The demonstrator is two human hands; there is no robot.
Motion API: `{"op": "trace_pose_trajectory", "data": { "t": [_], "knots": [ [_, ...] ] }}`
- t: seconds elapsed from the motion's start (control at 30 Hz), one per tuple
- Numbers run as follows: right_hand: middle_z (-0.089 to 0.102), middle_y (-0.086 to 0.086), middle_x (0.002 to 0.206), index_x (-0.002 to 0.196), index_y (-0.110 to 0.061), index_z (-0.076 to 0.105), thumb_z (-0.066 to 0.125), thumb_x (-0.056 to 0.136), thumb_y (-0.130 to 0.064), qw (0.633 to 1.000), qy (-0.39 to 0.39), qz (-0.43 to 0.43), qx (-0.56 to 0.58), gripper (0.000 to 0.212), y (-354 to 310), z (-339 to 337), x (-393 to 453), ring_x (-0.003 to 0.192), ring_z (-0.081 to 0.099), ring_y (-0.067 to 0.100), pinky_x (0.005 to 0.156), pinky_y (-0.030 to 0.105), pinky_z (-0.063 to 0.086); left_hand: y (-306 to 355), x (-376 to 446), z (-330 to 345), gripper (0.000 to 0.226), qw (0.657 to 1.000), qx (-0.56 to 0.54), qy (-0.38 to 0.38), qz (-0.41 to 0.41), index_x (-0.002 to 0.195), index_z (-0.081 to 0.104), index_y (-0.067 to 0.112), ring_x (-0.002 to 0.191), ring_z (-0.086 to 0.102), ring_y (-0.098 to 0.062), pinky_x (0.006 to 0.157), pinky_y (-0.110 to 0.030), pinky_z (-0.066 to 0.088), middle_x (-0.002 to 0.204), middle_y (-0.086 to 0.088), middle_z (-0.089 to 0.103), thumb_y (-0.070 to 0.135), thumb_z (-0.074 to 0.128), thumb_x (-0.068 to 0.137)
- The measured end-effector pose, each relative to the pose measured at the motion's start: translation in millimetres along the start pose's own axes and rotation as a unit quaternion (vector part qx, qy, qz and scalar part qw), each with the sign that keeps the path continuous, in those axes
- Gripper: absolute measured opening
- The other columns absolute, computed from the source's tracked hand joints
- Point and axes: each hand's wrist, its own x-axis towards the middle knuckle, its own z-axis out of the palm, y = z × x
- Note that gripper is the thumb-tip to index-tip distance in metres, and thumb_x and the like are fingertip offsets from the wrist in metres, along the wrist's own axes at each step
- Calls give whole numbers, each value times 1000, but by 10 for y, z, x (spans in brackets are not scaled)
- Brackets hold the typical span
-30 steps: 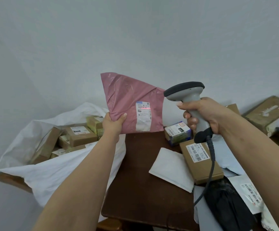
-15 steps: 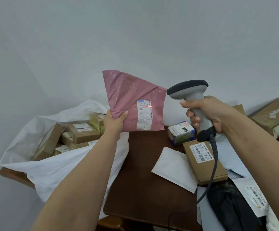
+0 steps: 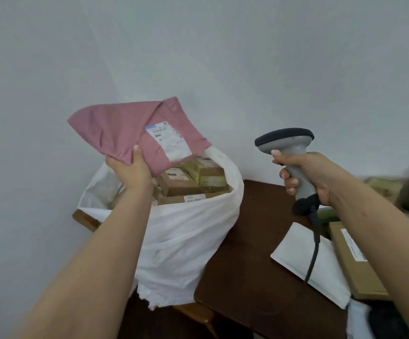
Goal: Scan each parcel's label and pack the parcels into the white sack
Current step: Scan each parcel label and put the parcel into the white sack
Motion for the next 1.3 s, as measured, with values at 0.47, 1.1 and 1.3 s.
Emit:
{"op": "trace_pose_trajectory", "data": {
  "t": [0.47, 1.1, 1.3],
  "knots": [
    [49, 2, 56, 106, -8, 53, 75, 85, -31, 996, 62, 53, 38, 38, 234, -181, 180, 36, 37, 9, 38, 20, 38, -129, -399, 642, 74, 866, 407, -282, 71, 150, 26, 10, 139, 32, -33, 111, -48, 33, 150, -14, 36, 26, 61, 87],
    [45, 2, 58, 105, -7, 54, 68, 92, -28, 929, 327, 66, 162, 28, 428, -3443, -1018, 34, 36, 8, 35, 19, 37, -577, -4403, 3229, 73, 656, 289, -677, 166, 145, 33, 4, 132, 41, -33, 107, -38, 37, 143, -18, 42, 30, 67, 86],
    [45, 2, 58, 111, -6, 60, 69, 91, -26, 924, 327, 83, 182, 30, 495, -4067, -897, 36, 35, 8, 35, 19, 35, -880, -5188, 3655, 96, 646, 333, -684, 58, 152, 16, 3, 134, 38, -35, 109, -39, 35, 149, -21, 31, 42, 70, 82]
  ]
}}
